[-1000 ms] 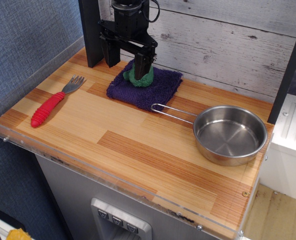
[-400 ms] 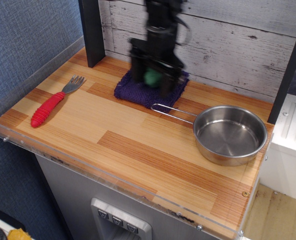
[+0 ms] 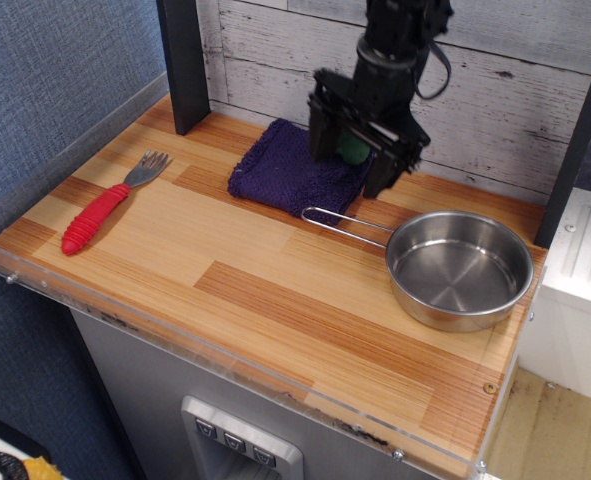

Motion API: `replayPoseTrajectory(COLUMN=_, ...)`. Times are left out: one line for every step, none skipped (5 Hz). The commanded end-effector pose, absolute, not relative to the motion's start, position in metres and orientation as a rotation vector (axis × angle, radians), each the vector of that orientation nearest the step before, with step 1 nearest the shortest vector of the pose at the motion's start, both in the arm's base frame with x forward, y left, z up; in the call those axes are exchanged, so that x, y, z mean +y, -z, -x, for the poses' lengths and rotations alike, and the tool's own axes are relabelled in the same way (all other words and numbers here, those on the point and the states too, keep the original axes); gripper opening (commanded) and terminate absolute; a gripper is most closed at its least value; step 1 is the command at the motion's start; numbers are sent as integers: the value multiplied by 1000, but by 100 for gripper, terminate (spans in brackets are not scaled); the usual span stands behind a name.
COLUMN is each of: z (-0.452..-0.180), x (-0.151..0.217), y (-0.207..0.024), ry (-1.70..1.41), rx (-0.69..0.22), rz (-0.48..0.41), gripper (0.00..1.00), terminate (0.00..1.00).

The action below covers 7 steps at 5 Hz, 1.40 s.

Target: Move vessel near to spoon

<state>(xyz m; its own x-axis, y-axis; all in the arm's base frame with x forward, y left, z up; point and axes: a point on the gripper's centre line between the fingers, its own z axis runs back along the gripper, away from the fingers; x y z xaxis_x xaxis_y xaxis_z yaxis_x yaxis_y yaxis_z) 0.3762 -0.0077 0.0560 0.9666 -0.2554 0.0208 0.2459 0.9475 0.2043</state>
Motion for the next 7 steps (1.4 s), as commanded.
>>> replayPoseTrajectory(z=-372, x=6, y=-99, ry=206, rx=-175, rz=-143, gripper=100, terminate=0)
replayPoseTrajectory(z=-377, x=-10, y=-100, ry=238, rx=-203, rz=-76, gripper=100, terminate=0)
replayPoseTrajectory(z=-385, x=-34, y=-89, ry=308, rx=-210, rz=5, gripper=100, terminate=0)
replayPoseTrajectory(z=-390, x=-53, y=-79, ry=359, rx=-185, rz=11, gripper=100, terminate=0)
replayPoseTrajectory(z=-392, x=-68, y=-64, ry=405, rx=-163, rz=16, gripper=100, terminate=0)
replayPoseTrajectory(z=-392, x=-79, y=-49, ry=445, rx=-130, rz=12, gripper=100, terminate=0)
replayPoseTrajectory(z=-392, x=-83, y=-42, ry=464, rx=-107, rz=-3, gripper=100, terminate=0)
